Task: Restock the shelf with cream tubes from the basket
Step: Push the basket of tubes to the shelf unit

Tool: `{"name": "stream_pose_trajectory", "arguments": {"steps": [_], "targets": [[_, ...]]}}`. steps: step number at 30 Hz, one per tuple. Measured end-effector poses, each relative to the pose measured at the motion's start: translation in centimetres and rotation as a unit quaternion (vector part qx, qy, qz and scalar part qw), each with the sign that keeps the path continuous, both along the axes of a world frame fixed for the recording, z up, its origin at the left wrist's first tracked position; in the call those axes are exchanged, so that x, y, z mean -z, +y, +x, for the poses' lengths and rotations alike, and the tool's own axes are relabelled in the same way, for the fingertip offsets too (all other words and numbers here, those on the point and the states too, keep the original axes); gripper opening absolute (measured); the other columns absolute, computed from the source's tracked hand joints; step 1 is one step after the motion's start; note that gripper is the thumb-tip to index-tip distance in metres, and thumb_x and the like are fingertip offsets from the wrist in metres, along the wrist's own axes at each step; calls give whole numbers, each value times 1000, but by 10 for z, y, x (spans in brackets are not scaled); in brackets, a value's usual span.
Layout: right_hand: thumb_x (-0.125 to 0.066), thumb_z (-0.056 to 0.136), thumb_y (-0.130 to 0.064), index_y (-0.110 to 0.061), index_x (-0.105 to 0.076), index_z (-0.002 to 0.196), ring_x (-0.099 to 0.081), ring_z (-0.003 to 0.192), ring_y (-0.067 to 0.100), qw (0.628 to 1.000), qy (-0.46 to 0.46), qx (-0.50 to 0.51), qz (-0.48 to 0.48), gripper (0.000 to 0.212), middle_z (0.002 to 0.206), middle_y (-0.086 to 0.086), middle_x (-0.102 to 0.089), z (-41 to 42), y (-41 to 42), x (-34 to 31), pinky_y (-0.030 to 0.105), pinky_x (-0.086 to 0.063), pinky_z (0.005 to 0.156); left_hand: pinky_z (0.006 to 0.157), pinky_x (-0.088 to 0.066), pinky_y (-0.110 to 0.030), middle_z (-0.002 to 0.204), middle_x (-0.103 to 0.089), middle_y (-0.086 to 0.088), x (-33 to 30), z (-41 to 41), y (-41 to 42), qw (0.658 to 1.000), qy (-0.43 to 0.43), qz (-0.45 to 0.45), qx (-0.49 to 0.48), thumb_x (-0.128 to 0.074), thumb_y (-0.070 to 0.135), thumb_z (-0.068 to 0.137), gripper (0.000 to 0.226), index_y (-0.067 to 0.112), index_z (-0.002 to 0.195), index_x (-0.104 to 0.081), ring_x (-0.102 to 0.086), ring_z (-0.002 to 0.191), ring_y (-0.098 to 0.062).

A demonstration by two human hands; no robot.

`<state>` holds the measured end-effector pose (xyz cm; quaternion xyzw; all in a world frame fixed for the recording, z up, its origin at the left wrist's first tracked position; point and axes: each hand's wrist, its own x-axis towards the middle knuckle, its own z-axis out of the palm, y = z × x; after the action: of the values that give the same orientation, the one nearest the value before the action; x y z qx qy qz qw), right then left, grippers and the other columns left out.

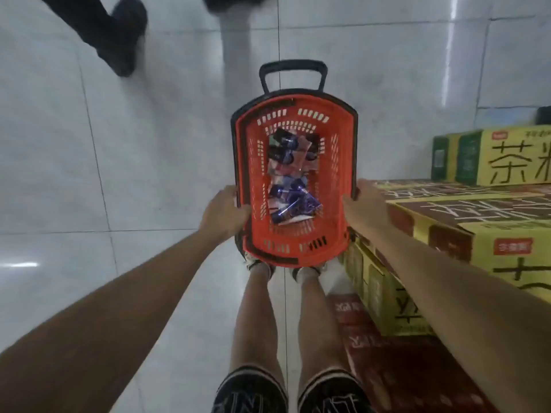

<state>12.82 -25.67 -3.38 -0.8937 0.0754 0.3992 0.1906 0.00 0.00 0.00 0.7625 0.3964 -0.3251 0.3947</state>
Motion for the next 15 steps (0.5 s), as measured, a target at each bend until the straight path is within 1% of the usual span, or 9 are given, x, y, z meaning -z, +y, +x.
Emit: {"name": "stream_pose_trajectory", "arguments": {"steps": [2, 3, 4, 6, 7, 9, 11, 13, 15], "targets": [[-59, 99, -47, -16, -50, 140, -55, 126, 31, 998, -23, 31, -46, 52, 140, 11, -54, 7, 4, 31, 46, -50, 96, 92, -40, -30, 136, -65, -10, 32, 5, -1, 1000, -6, 5, -2, -70, 30, 97, 50, 9, 141, -57, -64, 118, -29], [-59, 101, -46, -13, -40, 150, -47, 136, 33, 997, -20, 44, -66, 62, 150, 12, -45, 10, 6, 42, 48, -46, 104, 91, -41, -31, 137, -65, -11, 50, 4, 1, 1000, -3, 4, -8, -72, 32, 96, 56, 8, 143, -54, -64, 120, -32], [-60, 101, -45, -10, -33, 154, -43, 140, 33, 995, -11, 54, -78, 69, 154, 14, -40, 14, 9, 53, 47, -44, 106, 91, -43, -33, 139, -64, -11, 69, 3, 2, 1000, 1, 4, -14, -74, 35, 94, 64, 9, 147, -48, -65, 121, -33], [-62, 97, -47, -11, -35, 151, -51, 132, 35, 994, -6, 72, -84, 70, 150, 16, -43, 19, 12, 82, 46, -49, 101, 88, -48, -36, 135, -65, -6, 106, -2, 4, 999, -4, 5, -39, -77, 42, 91, 77, 13, 151, -38, -68, 111, -27], [-63, 93, -51, -13, -40, 145, -58, 124, 35, 993, -3, 81, -88, 69, 144, 14, -50, 20, 12, 95, 47, -54, 96, 86, -50, -36, 132, -66, -2, 122, -4, 5, 998, -11, 6, -54, -77, 42, 91, 78, 15, 151, -35, -66, 104, -21], [-65, 90, -57, -16, -45, 137, -66, 108, 31, 990, 6, 108, -92, 65, 132, 9, -60, 16, 11, 116, 46, -60, 84, 83, -52, -35, 125, -65, 4, 148, -5, 4, 995, -29, 16, -90, -77, 39, 92, 74, 15, 148, -35, -63, 97, -14], [-68, 92, -52, -16, -48, 133, -66, 96, 24, 987, -3, 145, -76, 58, 124, 4, -65, 13, 8, 132, 38, -57, 73, 81, -54, -34, 119, -65, 6, 166, -7, 5, 991, -41, 32, -121, -77, 40, 93, 65, 14, 143, -42, -63, 94, -12], [-69, 95, -45, -13, -55, 132, -64, 88, 20, 985, -8, 160, -68, 50, 119, 3, -68, 12, 3, 143, 31, -50, 68, 84, -57, -35, 120, -67, 7, 179, -7, 6, 989, -45, 36, -136, -76, 44, 93, 59, 17, 140, -50, -65, 97, -11], [-68, 97, -36, -12, -60, 132, -62, 78, 15, 982, 3, 180, -52, 43, 115, 3, -69, 15, -2, 147, 25, -48, 64, 83, -56, -34, 121, -67, 11, 186, -6, 8, 989, -45, 22, -140, -75, 47, 94, 57, 20, 139, -53, -66, 97, -10]]}}
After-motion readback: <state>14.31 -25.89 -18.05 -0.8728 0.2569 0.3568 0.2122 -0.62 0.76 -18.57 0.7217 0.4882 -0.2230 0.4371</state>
